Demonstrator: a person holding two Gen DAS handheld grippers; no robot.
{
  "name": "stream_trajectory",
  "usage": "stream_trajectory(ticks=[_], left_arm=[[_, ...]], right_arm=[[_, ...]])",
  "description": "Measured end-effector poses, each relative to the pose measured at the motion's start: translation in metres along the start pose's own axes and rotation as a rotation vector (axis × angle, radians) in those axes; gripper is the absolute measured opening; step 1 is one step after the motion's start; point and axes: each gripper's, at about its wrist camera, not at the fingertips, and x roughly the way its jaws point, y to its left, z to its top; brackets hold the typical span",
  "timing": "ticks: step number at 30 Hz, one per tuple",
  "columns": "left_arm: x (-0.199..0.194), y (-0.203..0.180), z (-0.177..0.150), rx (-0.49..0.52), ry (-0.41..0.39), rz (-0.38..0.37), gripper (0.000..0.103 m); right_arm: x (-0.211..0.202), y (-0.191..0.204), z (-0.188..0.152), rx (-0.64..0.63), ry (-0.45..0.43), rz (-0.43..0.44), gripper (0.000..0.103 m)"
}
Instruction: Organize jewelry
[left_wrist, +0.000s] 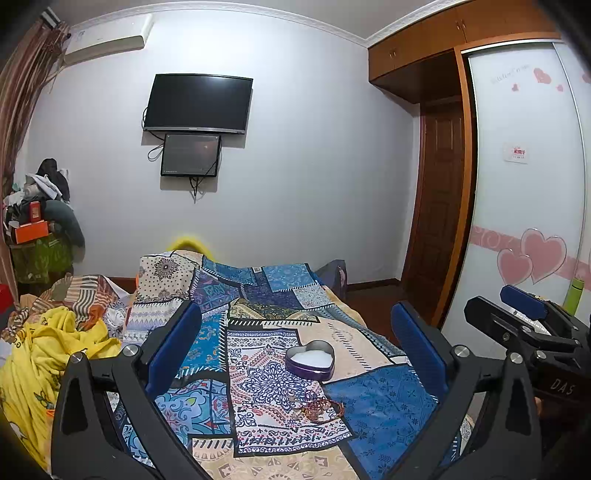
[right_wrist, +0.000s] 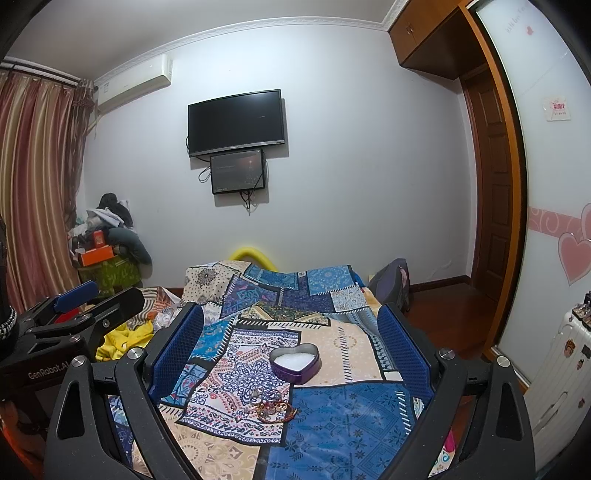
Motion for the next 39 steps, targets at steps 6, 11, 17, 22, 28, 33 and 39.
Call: stream_trajectory(ticks=[6,11,17,22,28,33,39], left_arm=[[0.0,-0.002,-0.001,0.0,0.0,-0.001,0.103],[0.0,-0.003,-0.001,0.0,0.001,-0.001,0.103],[0.001,-0.001,-0.001,-0.002,0.003,-0.002,0.103],[0.005,-0.003,-0.004,-0.003,0.013,-0.001,0.103],[0.021,0.003,-0.008,-0.013,0.042,0.0,0.103],[0.043,0.013,-0.018,-0.035,0.1,0.009,0.103],[0.076,0.032,-0.036,-0.073,0.195,0.036,0.103]], right_arm=[[0.0,0.0,0.0,-0.001,0.001,0.001,0.094],[0.0,0.0,0.0,0.0,0.001,0.001,0.094],[0.001,0.0,0.0,0.001,0.004,0.001,0.094],[0.005,-0.001,-0.003,0.001,0.015,-0.001,0.094],[0.014,-0.004,-0.006,0.001,0.043,-0.006,0.094],[0.031,-0.009,-0.016,-0.003,0.097,-0.018,0.094],[0.058,-0.018,-0.034,0.014,0.193,-0.033,0.094]])
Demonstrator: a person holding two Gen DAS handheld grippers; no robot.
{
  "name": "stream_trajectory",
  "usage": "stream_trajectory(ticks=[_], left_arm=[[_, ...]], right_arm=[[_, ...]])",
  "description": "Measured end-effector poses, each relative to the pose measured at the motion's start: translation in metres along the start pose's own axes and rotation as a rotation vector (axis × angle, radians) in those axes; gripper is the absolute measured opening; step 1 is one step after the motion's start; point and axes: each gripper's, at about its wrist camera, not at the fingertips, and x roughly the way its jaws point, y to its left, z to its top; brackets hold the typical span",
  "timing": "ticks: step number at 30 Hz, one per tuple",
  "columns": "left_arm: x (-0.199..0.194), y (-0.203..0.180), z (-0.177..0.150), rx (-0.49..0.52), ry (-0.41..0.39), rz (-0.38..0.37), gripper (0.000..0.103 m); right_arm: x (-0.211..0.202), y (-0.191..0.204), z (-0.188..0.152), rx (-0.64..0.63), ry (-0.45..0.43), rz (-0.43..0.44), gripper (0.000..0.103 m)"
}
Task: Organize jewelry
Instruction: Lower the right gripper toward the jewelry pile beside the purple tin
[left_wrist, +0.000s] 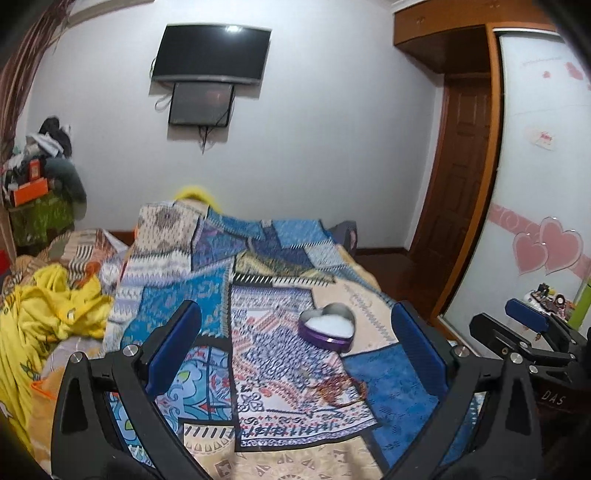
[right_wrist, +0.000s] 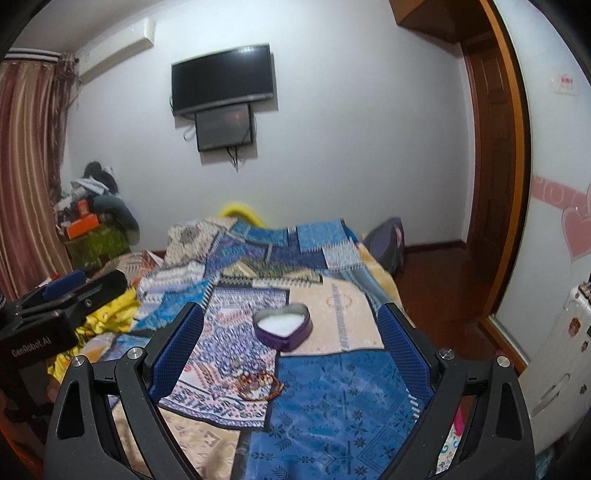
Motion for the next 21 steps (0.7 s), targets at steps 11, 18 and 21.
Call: stream_trajectory(ticks=[11,18,21], left_arm=[[0.072,0.021,-0.038,0.002,0.261,0.029,0.089],[0.101,0.019,-0.062,0.017,0.408,-0.012,0.074],[0.109,0.017,-0.067,0.013,0.452,-0.039,0.067]], right_arm=[[0.053,-0.018,-0.034,-0.012,0.219,-0.034,0.094],[0.077,-0.02,-0.053,-0.034,0.307,0.01,0.088],[0.088,-0.016,-0.056,-0.037,0.338,0.058,0.078]])
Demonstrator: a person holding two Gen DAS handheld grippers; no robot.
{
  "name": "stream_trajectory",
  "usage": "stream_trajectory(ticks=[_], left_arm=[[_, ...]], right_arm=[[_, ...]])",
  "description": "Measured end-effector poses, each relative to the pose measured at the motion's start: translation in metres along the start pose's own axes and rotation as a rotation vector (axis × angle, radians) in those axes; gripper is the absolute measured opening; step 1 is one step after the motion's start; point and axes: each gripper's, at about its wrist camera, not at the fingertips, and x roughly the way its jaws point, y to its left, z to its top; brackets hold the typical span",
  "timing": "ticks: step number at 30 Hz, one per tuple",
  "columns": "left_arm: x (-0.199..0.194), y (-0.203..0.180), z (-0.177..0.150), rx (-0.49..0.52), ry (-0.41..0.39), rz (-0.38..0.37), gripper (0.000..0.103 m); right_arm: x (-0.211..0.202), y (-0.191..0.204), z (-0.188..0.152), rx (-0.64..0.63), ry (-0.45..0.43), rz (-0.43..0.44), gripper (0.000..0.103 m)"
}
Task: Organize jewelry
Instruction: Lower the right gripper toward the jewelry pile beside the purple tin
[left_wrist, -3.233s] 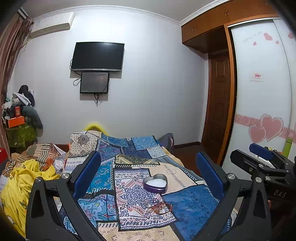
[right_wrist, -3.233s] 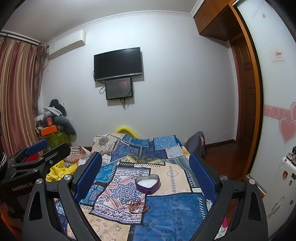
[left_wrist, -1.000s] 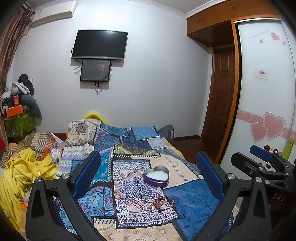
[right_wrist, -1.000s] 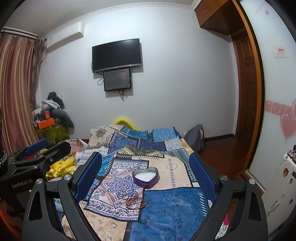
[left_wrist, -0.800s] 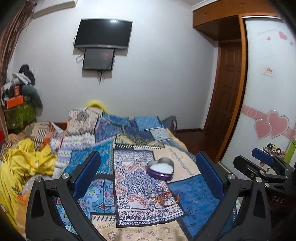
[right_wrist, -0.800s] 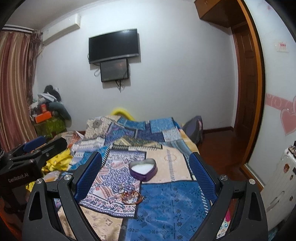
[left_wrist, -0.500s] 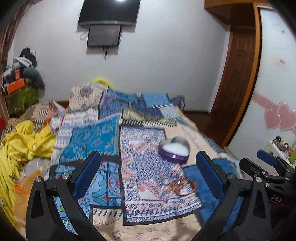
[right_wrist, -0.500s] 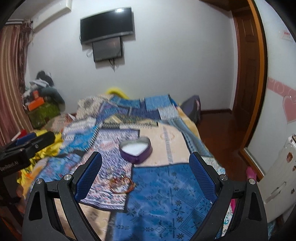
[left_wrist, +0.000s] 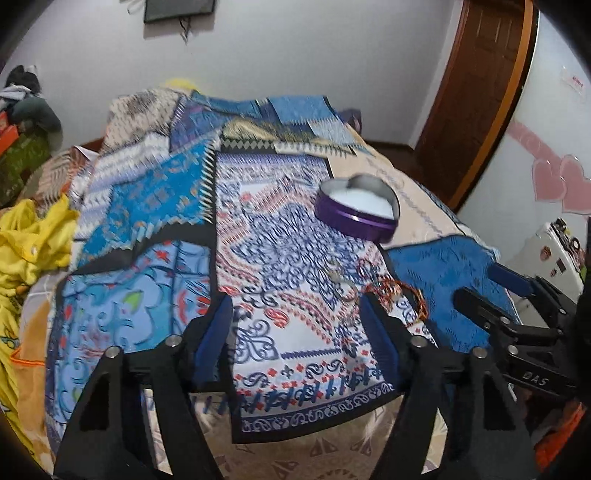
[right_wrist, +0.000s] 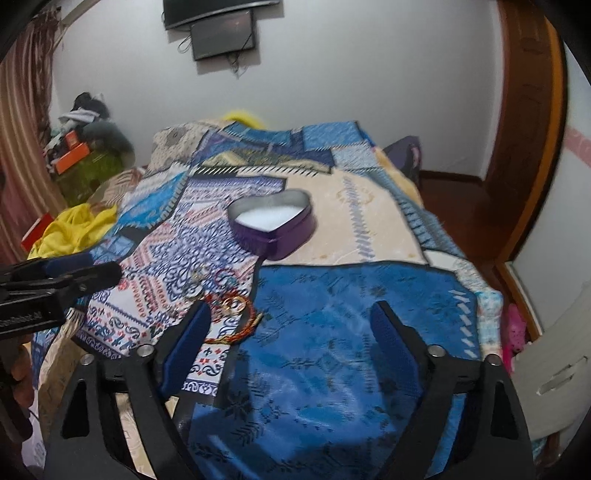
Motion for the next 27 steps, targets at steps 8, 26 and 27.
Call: stream_trajectory(ticks=[8,26,27], left_arm=[[0.016,-0.014,-0.002,0.067,0.077,-0.068,0.046],[0.047,-0.025,-0.003,0.115,0.169,-0.14,0.021],[0.048,-0.025,-0.003,0.115,0.17,-0.14,0.021]], right_arm=[[0.023,0.007,0.003,-0.024,0.049,0.11,0.044],[0.057,0.02,0.004,-0.093,0.157,0.222,0.017],[0.059,0.019,0.004,-0.092,0.163,0.222,0.017]])
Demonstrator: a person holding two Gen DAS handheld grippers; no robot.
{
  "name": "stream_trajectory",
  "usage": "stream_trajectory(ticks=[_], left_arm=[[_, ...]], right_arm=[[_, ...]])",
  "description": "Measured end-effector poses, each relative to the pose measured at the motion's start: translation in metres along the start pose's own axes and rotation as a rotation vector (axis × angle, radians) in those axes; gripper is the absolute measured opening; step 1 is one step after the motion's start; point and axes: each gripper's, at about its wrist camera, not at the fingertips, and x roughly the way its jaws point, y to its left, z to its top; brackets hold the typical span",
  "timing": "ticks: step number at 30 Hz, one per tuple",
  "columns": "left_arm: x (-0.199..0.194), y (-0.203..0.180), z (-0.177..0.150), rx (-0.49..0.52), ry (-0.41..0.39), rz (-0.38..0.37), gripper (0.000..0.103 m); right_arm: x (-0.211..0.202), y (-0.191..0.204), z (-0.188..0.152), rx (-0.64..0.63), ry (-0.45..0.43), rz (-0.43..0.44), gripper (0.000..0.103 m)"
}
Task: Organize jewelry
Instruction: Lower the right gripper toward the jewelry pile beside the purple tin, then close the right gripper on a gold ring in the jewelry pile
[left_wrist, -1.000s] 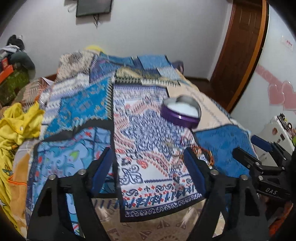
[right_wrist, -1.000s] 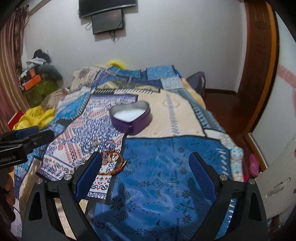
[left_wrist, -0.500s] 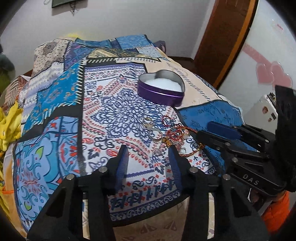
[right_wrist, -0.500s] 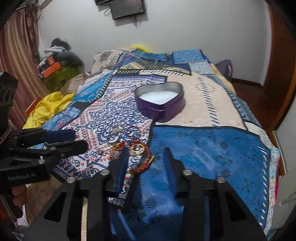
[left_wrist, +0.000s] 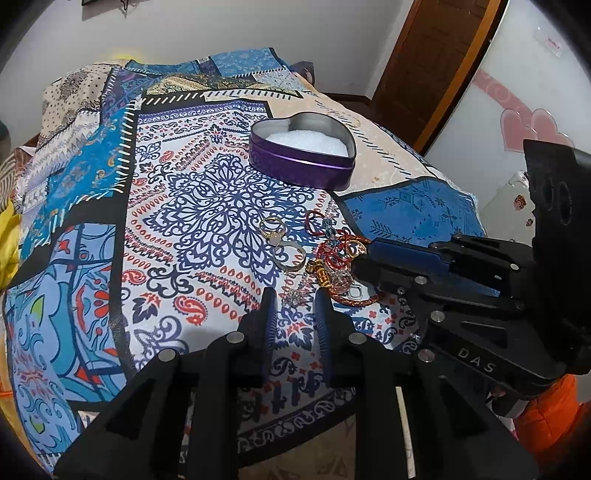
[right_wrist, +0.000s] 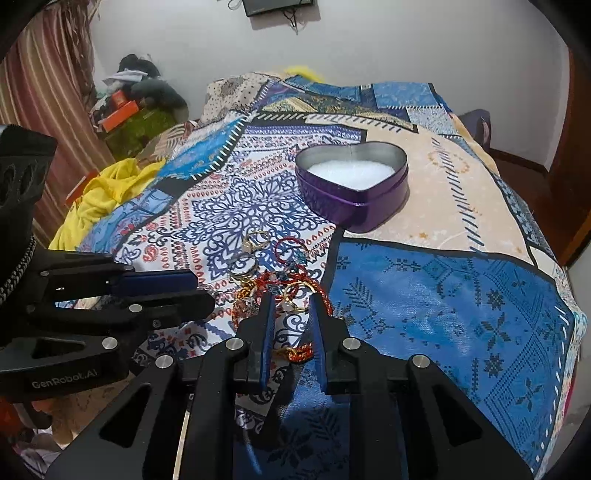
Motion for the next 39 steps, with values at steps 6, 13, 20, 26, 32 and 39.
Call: stream_trajectory(ticks=[6,13,20,26,32,39], left_arm=[[0.007,-0.002,0.002,0.022,-0.001,0.013,0.021],[0.006,-0.002,-0.001,0.028,-0.016,0.02,0.01],[-0.001,-0.003,-0.002,0.038,-0.035,0.037,0.009],[-0.023,-0.007,0.002,0.039,-0.091,0.043,0.009],[-0.048,-0.011,0.007,0.046,-0.151,0.05,0.009],[-0.055,-0.007,0.002,0.028,-0.155,0.056,0.009]], right_arm=[[0.003,0.003,0.002,-0.009,0.011,-0.012,0.017],[0.008,0.004,0.004,-0.035,0.016,-0.026,0.017],[0.006,0.007,0.004,-0.048,0.014,-0.032,0.007],[-0.008,0.011,0.005,-0.037,-0.02,-0.044,0.006],[-0.023,0.012,0.008,-0.027,-0.053,-0.057,0.006],[-0.009,0.014,0.004,-0.004,0.037,-0.02,0.009]])
